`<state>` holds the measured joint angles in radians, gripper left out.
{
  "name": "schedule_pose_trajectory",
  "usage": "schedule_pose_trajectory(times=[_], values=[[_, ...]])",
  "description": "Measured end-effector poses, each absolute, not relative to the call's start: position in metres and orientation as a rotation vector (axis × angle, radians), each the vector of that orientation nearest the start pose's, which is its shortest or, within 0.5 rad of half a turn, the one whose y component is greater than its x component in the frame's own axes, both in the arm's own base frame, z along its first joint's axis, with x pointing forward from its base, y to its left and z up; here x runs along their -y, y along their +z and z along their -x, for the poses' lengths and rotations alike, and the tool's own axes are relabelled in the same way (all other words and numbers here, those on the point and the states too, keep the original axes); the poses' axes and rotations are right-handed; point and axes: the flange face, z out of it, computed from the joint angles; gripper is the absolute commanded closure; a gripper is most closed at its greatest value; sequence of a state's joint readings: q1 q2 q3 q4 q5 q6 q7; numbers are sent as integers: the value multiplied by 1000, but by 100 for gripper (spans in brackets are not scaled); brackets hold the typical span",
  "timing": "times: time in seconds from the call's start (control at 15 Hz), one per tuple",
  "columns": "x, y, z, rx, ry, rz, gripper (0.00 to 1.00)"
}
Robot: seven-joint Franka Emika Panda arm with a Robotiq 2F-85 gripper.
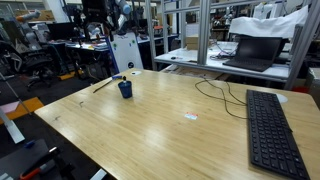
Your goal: Take the marker out of the cup and put it on the table
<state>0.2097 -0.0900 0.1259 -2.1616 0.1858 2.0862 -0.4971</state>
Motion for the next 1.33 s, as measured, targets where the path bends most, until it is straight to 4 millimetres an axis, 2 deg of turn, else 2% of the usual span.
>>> schedule_pose_trajectory(times=[0.13,0.2,0.47,0.6,0.93,1.33], values=[[-183,430,-488,1092,-18,2784,0],[-185,419,-490,1109,1,2774,0],[-201,361,-511,1196,-10,2723,0],[-207,339,-524,1204,-56,2719,0],[-230,312,-541,1150,-172,2745,0],[-248,283,-552,1035,-189,2848,0]])
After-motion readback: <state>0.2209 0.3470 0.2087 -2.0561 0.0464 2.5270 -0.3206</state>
